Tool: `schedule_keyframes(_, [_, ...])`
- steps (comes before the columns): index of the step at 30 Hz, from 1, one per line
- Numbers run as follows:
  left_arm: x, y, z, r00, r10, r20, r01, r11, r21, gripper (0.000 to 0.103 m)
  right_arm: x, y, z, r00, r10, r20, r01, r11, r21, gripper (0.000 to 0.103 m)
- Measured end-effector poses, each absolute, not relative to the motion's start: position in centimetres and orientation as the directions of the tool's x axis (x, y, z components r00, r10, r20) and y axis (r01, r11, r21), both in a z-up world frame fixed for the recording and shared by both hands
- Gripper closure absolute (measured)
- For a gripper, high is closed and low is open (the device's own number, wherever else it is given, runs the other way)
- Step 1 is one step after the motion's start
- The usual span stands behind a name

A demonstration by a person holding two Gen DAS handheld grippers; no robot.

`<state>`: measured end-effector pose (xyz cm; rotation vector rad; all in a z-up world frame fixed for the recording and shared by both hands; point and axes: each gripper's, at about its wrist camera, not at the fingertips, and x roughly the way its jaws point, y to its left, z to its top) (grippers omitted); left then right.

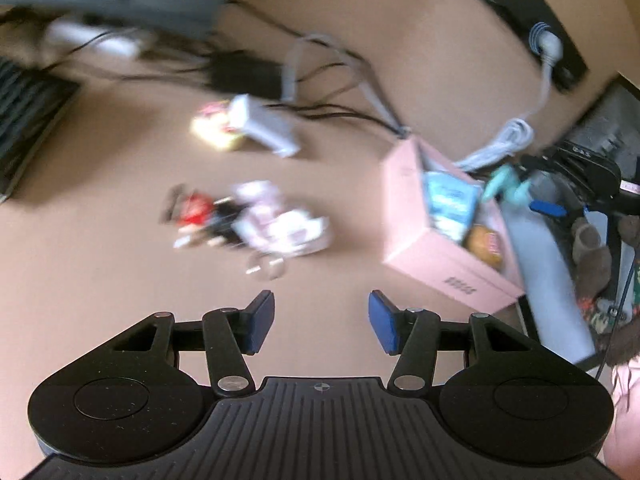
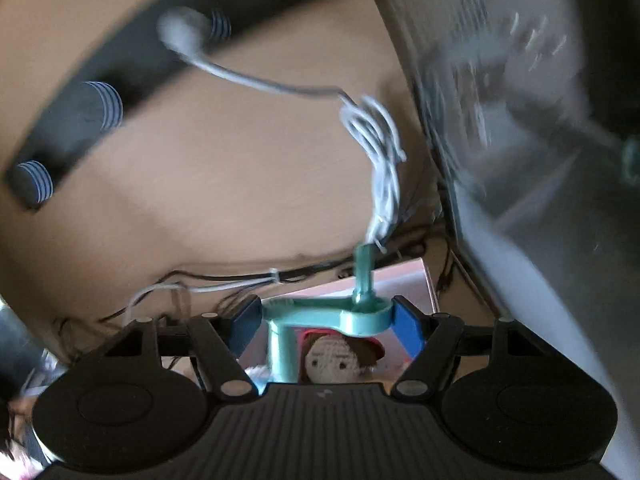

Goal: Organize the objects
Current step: 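Lower the bun into the pink box with left tool while right tool drops teal crank there, then move left tool toward the red-black keychain doll while right tool approaches the plastic bag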

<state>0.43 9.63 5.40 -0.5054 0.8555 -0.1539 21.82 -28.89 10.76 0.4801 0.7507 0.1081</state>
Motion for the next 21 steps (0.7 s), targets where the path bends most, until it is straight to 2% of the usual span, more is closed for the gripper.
schedule_keyframes(2, [-0.8, 11.4, 5.3, 0.658, -0.299, -0.692, -0.097, 0.876, -0.472, 0.047, 21.0, -29.3, 10.6, 0.742, 0.286, -0.606, 0.083, 0.858, 0.506, 0.027])
schedule_keyframes(5, [-2.0, 13.5, 5.0, 0.666, -0.255, -0.701, -0.136, 0.883, -0.450, 0.047, 18.2, -29.1, 10.4, 0.756, 0.280, -0.592, 0.072, 0.863, 0.500, 0.023])
schedule_keyframes(10, [-1.7, 14.6, 4.8, 0.667, -0.244, -0.704, -0.154, 0.879, -0.451, 0.047, 11.2, -26.0, 8.1, 0.748, 0.215, -0.628, -0.049, 0.961, 0.271, 0.022])
schedule_keyframes(14, [-0.2, 13.1, 5.5, 0.674, -0.279, -0.684, -0.070, 0.898, -0.434, 0.047, 6.9, -23.4, 6.7, 0.750, 0.179, -0.637, -0.141, 0.984, 0.110, 0.022])
schedule_keyframes(21, [6.9, 11.6, 8.9, 0.749, -0.231, -0.621, 0.070, 0.960, -0.273, 0.047, 2.7, -21.2, 6.6, 0.751, 0.199, -0.630, -0.211, 0.976, 0.056, 0.017])
